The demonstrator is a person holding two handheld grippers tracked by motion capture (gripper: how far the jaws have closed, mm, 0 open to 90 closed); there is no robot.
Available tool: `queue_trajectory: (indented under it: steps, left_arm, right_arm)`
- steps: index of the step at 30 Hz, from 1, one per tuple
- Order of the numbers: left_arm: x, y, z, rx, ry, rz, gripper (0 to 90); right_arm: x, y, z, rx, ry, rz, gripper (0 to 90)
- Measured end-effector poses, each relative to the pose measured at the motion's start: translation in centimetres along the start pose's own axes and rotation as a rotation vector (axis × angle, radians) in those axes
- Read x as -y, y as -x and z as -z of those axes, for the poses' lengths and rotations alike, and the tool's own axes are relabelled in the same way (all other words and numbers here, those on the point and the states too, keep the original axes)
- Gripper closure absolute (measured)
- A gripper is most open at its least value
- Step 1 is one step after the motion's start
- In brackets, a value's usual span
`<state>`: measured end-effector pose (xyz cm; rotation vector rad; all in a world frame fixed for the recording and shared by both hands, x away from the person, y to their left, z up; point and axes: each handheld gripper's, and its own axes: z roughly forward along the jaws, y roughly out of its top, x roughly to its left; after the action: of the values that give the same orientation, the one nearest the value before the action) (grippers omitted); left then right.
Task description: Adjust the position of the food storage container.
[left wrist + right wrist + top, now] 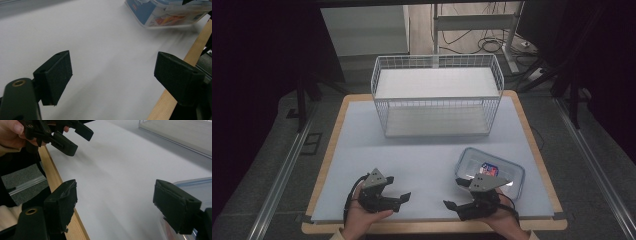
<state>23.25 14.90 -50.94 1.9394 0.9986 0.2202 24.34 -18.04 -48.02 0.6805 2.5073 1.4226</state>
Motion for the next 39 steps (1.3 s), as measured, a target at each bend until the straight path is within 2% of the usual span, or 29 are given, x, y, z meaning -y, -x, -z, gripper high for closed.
queue_trajectory:
  steps: [8, 10, 11, 13, 14, 17, 19, 22, 26, 29, 34, 38, 39]
  left_arm:
    - [0.0, 0.2, -0.1, 0.007, -0.006, -0.004, 14.6]
    - [0.0, 0.1, -0.1, 0.009, -0.009, 0.001, 14.6]
    - [0.0, 0.1, -0.1, 0.011, -0.008, 0.004, 14.7]
    - [0.1, 0.0, -0.1, 0.013, -0.008, 0.009, 14.7]
    - [0.1, -0.1, -0.1, 0.014, -0.007, 0.009, 14.8]
    - [0.1, 0.0, 0.0, 0.016, -0.007, 0.007, 14.9]
    - [0.0, 0.0, -0.1, 0.018, -0.008, 0.006, 15.0]
    - [-0.2, 0.1, -0.3, 0.025, -0.011, 0.002, 15.1]
    - [-0.2, 0.0, -0.5, 0.031, -0.016, 0.011, 15.5]
    - [-0.2, -0.1, -0.5, 0.031, -0.020, 0.021, 15.8]
    - [-0.2, 0.0, -0.5, 0.014, -0.022, 0.015, 15.8]
    - [-0.1, -0.1, -0.6, 0.014, -0.028, 0.013, 15.8]
    - [-0.1, -0.1, -0.5, 0.014, -0.027, 0.014, 15.9]
  right_arm:
    - [0.1, 0.0, 0.4, 0.010, 0.004, -0.001, 19.2]
    - [0.1, 0.0, 0.6, 0.016, 0.007, 0.000, 22.4]
    - [0.1, 0.0, 0.7, 0.017, 0.008, 0.002, 25.7]
    - [0.1, -0.1, 1.2, 0.049, 0.008, 0.010, 41.9]
    - [0.1, -0.1, 1.6, 0.060, -0.004, 0.013, 53.6]
    - [0.4, -0.2, 2.8, 0.060, -0.032, 0.020, 71.9]
    - [0.8, -0.2, 3.8, 0.082, -0.058, 0.030, 80.3]
    - [1.6, 0.2, 5.6, 0.106, -0.054, 0.001, 87.3]
    - [3.0, 0.8, 7.7, 0.134, -0.061, -0.031, 89.2]
    - [4.3, 1.3, 8.6, 0.158, -0.084, -0.040, 89.3]
    - [5.5, 2.0, 9.2, 0.168, -0.131, -0.051, 89.4]
    - [6.0, 2.7, 9.1, 0.232, -0.193, -0.047, 89.5]
    - [6.1, 2.9, 9.2, 0.219, -0.191, -0.054, 89.5]
